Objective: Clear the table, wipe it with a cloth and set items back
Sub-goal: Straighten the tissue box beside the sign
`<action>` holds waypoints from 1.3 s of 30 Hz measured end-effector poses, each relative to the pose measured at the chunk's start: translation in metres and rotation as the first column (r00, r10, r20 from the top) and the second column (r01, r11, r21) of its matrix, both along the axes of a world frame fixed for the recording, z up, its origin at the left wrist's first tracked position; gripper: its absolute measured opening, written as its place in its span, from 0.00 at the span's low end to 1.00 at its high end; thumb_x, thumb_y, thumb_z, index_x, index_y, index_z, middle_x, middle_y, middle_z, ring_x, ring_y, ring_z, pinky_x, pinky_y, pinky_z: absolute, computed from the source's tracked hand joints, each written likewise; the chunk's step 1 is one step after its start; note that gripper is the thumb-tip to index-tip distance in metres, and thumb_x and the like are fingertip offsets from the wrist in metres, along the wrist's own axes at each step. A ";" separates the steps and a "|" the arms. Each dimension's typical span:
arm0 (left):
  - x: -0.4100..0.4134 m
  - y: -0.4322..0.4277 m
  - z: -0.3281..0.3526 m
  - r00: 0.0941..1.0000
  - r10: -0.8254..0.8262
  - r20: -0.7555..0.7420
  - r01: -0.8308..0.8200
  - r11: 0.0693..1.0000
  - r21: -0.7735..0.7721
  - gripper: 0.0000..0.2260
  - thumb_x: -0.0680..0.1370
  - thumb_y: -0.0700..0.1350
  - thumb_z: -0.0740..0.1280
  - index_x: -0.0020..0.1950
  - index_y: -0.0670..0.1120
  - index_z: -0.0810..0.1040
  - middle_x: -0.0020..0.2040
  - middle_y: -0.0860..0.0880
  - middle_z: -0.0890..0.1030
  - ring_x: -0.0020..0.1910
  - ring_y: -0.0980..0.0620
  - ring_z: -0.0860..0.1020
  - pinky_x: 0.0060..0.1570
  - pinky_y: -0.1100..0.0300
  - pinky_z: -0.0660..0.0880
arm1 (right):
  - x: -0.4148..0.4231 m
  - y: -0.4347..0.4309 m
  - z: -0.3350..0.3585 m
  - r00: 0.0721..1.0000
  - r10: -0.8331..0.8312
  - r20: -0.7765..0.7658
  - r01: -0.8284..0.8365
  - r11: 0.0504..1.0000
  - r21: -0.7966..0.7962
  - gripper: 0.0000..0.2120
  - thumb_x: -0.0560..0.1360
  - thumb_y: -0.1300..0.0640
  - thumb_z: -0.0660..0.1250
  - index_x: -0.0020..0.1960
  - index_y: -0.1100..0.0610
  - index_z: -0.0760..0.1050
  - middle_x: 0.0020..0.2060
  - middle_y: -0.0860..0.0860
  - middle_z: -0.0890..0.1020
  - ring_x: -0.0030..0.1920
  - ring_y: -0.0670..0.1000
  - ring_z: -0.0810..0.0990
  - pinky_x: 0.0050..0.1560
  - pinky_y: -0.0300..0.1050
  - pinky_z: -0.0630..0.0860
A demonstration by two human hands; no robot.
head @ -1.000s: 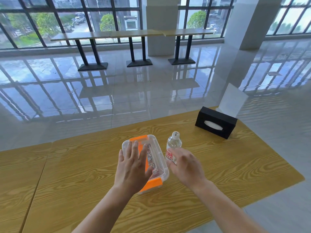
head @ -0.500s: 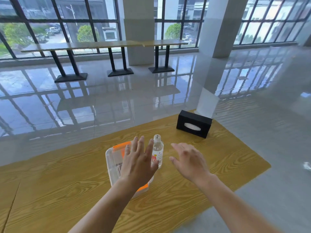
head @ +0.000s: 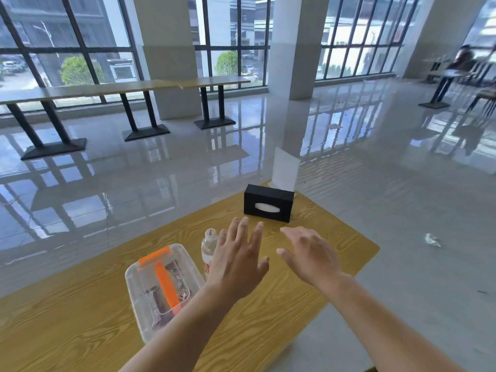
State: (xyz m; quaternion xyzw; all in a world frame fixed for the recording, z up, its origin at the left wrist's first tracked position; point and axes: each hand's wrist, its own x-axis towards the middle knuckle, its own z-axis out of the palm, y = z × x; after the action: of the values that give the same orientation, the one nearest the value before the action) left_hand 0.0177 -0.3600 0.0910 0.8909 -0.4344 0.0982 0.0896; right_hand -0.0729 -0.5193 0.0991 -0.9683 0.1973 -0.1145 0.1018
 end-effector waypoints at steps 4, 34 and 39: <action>0.000 -0.043 -0.008 1.000 -0.008 -0.010 0.009 1.000 0.012 0.33 0.80 0.61 0.57 0.80 0.50 0.50 0.80 0.42 0.54 0.79 0.42 0.49 0.75 0.44 0.57 | -0.006 -0.043 0.002 1.000 -0.010 0.009 0.010 1.000 -0.002 0.26 0.78 0.42 0.63 0.73 0.49 0.66 0.66 0.49 0.76 0.64 0.51 0.74 0.58 0.48 0.74; 0.133 -0.194 -0.065 0.976 0.124 -0.181 -0.119 0.992 0.041 0.30 0.79 0.57 0.61 0.77 0.49 0.58 0.77 0.42 0.61 0.78 0.41 0.55 0.73 0.46 0.61 | 0.120 -0.214 -0.040 0.989 -0.035 -0.146 0.058 0.985 0.161 0.24 0.78 0.47 0.66 0.72 0.50 0.67 0.66 0.51 0.75 0.65 0.53 0.74 0.59 0.46 0.73; 0.167 -0.214 -0.076 0.941 0.207 -0.268 -0.207 0.978 0.030 0.31 0.79 0.57 0.59 0.79 0.50 0.53 0.79 0.42 0.56 0.79 0.43 0.52 0.75 0.46 0.58 | 0.159 -0.235 -0.059 0.985 -0.030 -0.171 0.071 0.969 0.238 0.28 0.78 0.49 0.67 0.75 0.51 0.63 0.68 0.52 0.73 0.67 0.53 0.73 0.61 0.49 0.74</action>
State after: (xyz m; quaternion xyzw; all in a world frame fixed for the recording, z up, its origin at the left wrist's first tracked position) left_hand 0.1845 -0.5741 0.0149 0.9367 -0.3222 -0.0155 0.1364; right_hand 0.0856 -0.7542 0.0397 -0.9493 0.2423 -0.0111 0.1999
